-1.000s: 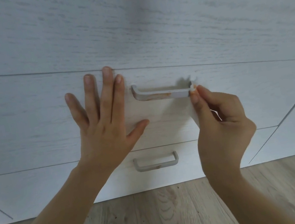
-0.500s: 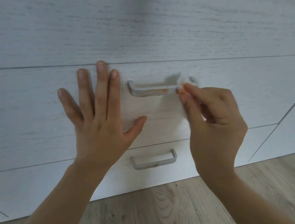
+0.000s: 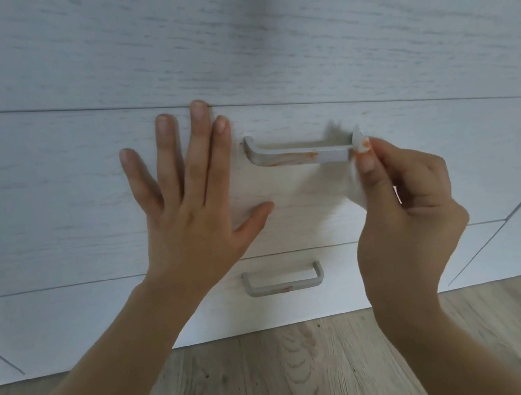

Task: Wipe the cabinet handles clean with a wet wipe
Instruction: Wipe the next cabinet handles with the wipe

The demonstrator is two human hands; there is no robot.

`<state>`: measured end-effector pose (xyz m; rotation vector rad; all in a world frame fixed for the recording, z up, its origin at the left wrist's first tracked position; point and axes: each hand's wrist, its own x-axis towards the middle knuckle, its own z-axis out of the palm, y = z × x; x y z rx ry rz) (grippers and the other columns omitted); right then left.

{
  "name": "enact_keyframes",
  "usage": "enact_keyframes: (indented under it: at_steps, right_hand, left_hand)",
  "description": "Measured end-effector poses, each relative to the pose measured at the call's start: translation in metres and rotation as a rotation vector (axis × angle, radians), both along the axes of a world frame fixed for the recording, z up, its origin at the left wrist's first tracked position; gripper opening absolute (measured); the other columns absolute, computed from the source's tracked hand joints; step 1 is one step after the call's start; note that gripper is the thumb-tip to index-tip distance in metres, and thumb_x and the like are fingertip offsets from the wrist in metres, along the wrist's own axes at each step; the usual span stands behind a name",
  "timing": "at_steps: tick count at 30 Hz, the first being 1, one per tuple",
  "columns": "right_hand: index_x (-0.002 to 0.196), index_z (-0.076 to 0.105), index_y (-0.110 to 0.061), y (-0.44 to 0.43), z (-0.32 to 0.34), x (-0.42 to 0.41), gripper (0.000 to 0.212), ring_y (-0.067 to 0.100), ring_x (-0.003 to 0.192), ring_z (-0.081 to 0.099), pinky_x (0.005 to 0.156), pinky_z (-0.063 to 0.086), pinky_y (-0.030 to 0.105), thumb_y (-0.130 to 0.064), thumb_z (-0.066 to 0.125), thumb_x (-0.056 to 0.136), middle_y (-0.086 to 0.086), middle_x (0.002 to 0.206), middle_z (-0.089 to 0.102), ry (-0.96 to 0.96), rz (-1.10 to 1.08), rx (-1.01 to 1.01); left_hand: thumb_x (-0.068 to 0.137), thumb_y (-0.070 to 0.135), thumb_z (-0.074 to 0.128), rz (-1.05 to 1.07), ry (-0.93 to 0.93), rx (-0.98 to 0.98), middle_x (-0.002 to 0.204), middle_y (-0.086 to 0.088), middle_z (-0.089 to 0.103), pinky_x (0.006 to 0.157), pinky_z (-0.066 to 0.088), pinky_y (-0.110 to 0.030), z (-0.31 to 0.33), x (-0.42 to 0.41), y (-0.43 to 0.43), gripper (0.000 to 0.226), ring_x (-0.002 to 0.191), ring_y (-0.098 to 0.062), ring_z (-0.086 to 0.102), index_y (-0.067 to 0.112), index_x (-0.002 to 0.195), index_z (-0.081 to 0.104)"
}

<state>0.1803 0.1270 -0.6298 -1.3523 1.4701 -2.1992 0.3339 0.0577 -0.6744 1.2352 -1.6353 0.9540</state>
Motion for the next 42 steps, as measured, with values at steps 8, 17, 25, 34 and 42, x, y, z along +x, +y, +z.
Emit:
enact_keyframes:
  at_steps: [8,17,25,34,42]
  right_hand:
    - [0.095,0.070,-0.027,-0.008,0.017,-0.019,0.012,-0.002,0.096,0.062,0.081,0.047,0.013,-0.021,0.060,0.091,-0.004,0.105,0.066,-0.096,0.103,0.109]
    - [0.101,0.066,-0.024,0.002,0.004,0.013,0.021,-0.009,0.073,0.051,0.070,0.040,0.005,-0.012,0.068,0.084,-0.014,0.083,0.051,0.194,-0.050,-0.096]
    - [0.101,0.068,-0.019,-0.003,0.001,0.013,0.018,-0.008,0.073,0.051,0.075,0.041,0.005,-0.011,0.068,0.084,-0.015,0.084,0.051,0.292,-0.066,-0.111]
    - [0.098,0.070,-0.017,0.000,0.002,0.021,0.016,-0.009,0.072,0.049,0.072,0.039,0.003,-0.010,0.068,0.084,-0.012,0.081,0.050,0.358,-0.076,-0.138]
    - [0.100,0.070,-0.012,-0.006,-0.002,0.028,0.017,-0.007,0.070,0.050,0.070,0.040,0.004,-0.007,0.068,0.084,-0.014,0.083,0.050,0.305,-0.058,-0.147]
  left_hand:
    - [0.089,0.066,0.044,-0.005,0.003,-0.003,0.151,-0.011,0.006,0.113,-0.007,-0.055,-0.001,0.000,0.000,0.087,0.143,-0.022,-0.017,0.010,0.147,0.011]
    - [0.089,0.064,0.045,-0.012,0.000,0.019,0.152,-0.012,0.007,0.112,-0.009,-0.053,0.002,0.001,0.002,0.087,0.144,-0.024,-0.016,0.008,0.147,0.012]
    - [0.089,0.064,0.045,-0.008,0.002,0.021,0.150,-0.012,0.008,0.112,-0.009,-0.054,0.001,0.001,0.001,0.087,0.142,-0.021,-0.020,0.010,0.147,0.008]
    - [0.090,0.064,0.044,-0.010,-0.001,0.024,0.152,-0.009,0.001,0.112,-0.011,-0.052,0.001,0.002,0.002,0.087,0.143,-0.021,-0.020,0.011,0.147,0.007]
    - [0.090,0.064,0.044,-0.001,-0.021,0.001,0.152,-0.011,0.008,0.113,-0.005,-0.055,-0.002,0.001,0.000,0.087,0.144,-0.030,-0.005,0.010,0.147,0.009]
